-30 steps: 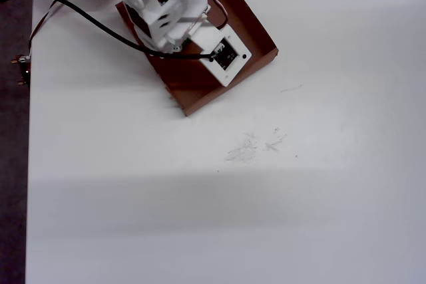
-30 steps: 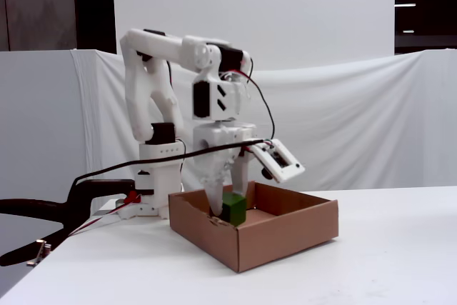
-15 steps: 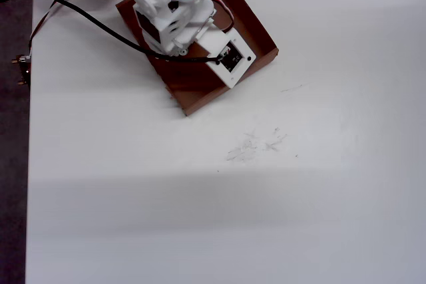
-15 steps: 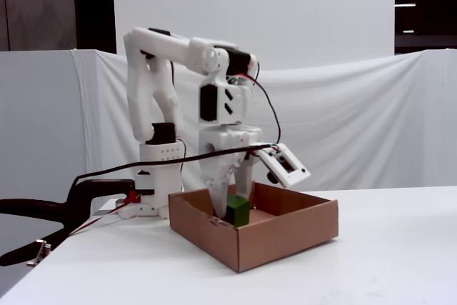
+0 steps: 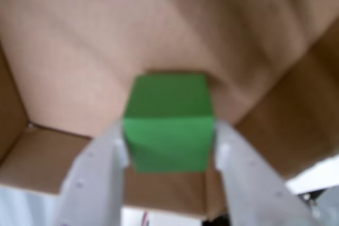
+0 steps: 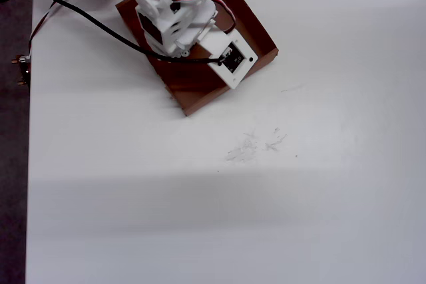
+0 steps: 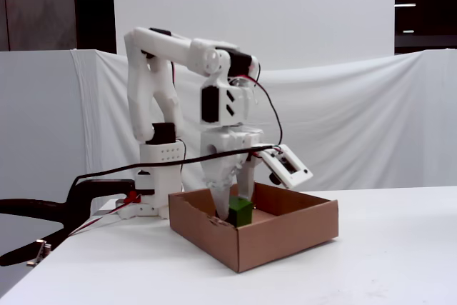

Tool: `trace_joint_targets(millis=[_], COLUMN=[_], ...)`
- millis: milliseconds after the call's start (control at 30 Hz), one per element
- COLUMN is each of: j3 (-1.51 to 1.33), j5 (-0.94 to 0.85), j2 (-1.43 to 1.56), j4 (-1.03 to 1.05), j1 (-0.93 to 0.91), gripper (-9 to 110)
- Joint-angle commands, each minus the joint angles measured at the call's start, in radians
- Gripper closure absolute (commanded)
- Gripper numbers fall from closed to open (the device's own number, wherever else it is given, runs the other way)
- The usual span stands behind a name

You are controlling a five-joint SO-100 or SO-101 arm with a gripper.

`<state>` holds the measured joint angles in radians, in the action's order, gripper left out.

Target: Grasp a green cube and put it in a box.

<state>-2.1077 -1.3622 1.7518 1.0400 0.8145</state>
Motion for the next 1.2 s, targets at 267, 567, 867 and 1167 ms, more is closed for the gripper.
trace_joint_targets(millis=[267, 567, 867, 1167], j3=[0.028, 0.032, -0.156, -0.462], j5=[0.002, 0.003, 0.017, 0.115], j2=[0.058, 0.279, 0.600, 0.997], j4=[-0.006, 0.041, -0.002, 0.107], j1=[-0.029, -0.198, -0.508, -0.782], gripper=[79, 79, 79, 79])
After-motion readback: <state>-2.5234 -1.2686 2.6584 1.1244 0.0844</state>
